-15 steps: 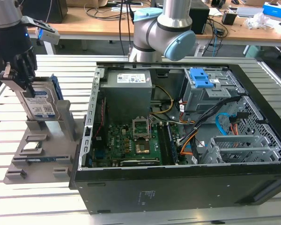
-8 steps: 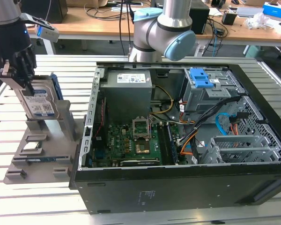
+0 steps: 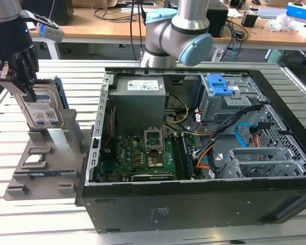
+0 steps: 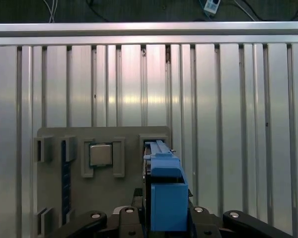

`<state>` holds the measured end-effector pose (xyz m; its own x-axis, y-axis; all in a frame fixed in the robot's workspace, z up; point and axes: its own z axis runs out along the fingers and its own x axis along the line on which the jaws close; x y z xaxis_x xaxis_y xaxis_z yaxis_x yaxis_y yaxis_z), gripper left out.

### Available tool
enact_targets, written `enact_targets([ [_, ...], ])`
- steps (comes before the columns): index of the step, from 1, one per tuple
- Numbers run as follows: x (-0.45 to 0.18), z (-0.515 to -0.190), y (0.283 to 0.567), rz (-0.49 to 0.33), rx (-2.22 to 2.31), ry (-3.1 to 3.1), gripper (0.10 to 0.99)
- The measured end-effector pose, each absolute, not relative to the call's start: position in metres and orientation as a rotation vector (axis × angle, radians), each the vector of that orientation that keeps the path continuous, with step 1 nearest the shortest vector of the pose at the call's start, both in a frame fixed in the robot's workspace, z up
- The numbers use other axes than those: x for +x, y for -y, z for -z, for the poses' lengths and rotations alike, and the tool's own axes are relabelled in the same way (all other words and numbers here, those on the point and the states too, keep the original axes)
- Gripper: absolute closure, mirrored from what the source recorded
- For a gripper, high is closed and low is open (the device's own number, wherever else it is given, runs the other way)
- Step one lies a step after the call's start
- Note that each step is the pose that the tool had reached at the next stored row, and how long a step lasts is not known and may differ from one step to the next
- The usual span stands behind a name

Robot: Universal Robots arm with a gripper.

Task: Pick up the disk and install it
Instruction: 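Pick up the disk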

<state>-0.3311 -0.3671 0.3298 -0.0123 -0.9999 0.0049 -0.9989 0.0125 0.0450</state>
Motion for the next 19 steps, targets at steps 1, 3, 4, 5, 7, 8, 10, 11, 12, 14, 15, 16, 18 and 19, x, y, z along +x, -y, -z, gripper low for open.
enact_targets([
  [1,-0.331,-0.331,0.367,0.044,2.183,2.210,0.725],
  [3,-0.331,-0.334,0.367,0.044,2.183,2.210,0.725],
  [4,-0.331,-0.334,0.367,0.044,2.183,2.210,0.725],
  [5,-0.331,-0.335,0.367,0.044,2.183,2.210,0.725],
  [7,-0.331,-0.337,0.367,0.044,2.183,2.210,0.725],
  [8,-0.331,-0.339,0.367,0.044,2.183,2.210,0.725],
  [10,-0.331,-0.340,0.367,0.044,2.183,2.210,0.725],
  [11,-0.331,-0.341,0.367,0.044,2.183,2.210,0.725],
  [12,-0.331,-0.342,0.367,0.044,2.183,2.210,0.725],
  [14,-0.331,-0.343,0.367,0.044,2.183,2.210,0.725],
  [15,-0.330,-0.344,0.367,0.044,2.183,2.210,0.725],
  [16,-0.330,-0.346,0.367,0.044,2.183,2.210,0.725],
  [18,-0.330,-0.349,0.367,0.044,2.183,2.210,0.725],
  [19,-0.330,-0.350,0.367,0.044,2.183,2.210,0.725],
])
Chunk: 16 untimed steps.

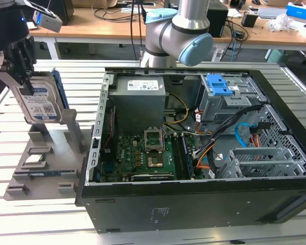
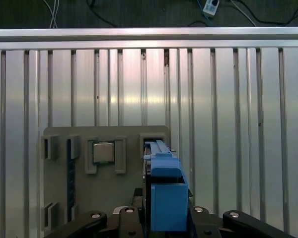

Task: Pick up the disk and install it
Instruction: 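Pick up the disk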

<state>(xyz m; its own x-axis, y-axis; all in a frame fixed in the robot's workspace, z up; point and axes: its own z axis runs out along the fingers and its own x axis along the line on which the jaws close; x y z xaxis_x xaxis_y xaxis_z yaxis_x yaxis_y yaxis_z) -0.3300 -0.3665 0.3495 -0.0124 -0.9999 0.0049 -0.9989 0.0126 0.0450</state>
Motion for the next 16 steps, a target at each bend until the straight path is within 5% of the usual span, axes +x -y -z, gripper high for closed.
enact_targets([
  [16,-0.329,-0.364,0.366,0.044,2.183,2.210,0.725],
])
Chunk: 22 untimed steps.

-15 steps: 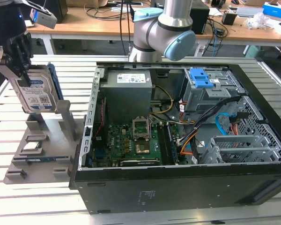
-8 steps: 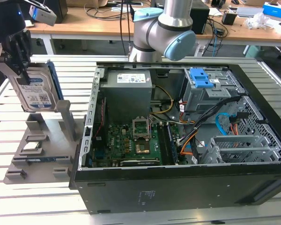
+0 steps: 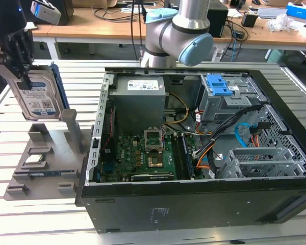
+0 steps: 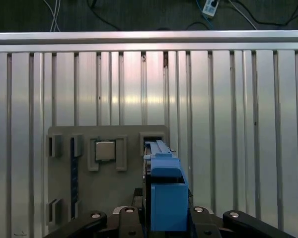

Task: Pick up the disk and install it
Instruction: 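Pick up the disk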

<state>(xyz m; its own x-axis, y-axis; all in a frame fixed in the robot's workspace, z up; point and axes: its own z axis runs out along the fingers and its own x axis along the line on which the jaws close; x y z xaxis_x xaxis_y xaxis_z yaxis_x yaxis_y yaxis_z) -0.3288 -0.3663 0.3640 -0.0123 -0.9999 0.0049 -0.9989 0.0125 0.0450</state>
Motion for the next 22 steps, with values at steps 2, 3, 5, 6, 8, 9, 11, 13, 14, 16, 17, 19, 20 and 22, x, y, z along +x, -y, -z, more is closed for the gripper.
enact_targets([
  [2,-0.329,-0.366,0.366,0.044,2.183,2.210,0.725],
  [3,-0.329,-0.367,0.366,0.044,2.183,2.210,0.725],
  [5,-0.328,-0.368,0.366,0.044,2.183,2.210,0.725],
  [6,-0.328,-0.369,0.366,0.044,2.183,2.210,0.725],
  [8,-0.328,-0.371,0.366,0.044,2.183,2.210,0.725],
  [9,-0.328,-0.372,0.366,0.044,2.183,2.210,0.725],
  [11,-0.328,-0.374,0.366,0.044,2.183,2.210,0.725],
  [13,-0.328,-0.376,0.366,0.044,2.183,2.210,0.725],
  [14,-0.328,-0.377,0.366,0.044,2.183,2.210,0.725],
  [16,-0.328,-0.378,0.366,0.044,2.183,2.210,0.725],
  [17,-0.328,-0.379,0.366,0.044,2.183,2.210,0.725],
  [19,-0.327,-0.381,0.366,0.044,2.183,2.210,0.725],
  [20,-0.327,-0.382,0.366,0.044,2.183,2.210,0.725],
  [22,-0.327,-0.383,0.366,0.044,2.183,2.210,0.725],
])
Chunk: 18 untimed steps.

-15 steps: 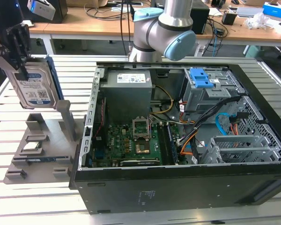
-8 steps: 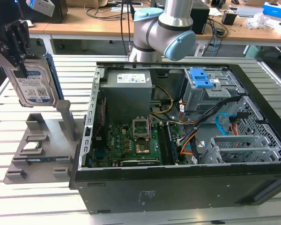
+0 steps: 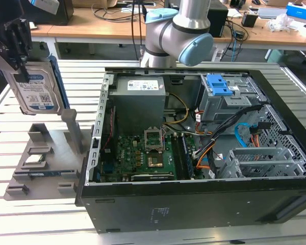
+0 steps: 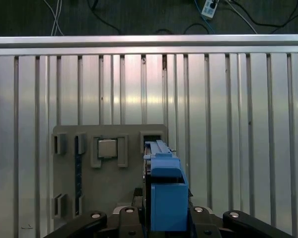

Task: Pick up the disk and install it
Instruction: 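Pick up the disk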

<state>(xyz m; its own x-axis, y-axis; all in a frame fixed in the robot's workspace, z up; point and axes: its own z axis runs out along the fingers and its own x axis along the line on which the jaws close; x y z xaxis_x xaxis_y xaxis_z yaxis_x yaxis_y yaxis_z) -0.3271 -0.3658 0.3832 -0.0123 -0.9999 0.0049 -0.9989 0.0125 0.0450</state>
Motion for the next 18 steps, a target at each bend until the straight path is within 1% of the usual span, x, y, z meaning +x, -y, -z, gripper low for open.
enact_targets([
  [18,-0.326,-0.407,0.365,0.044,2.183,2.210,0.725],
])
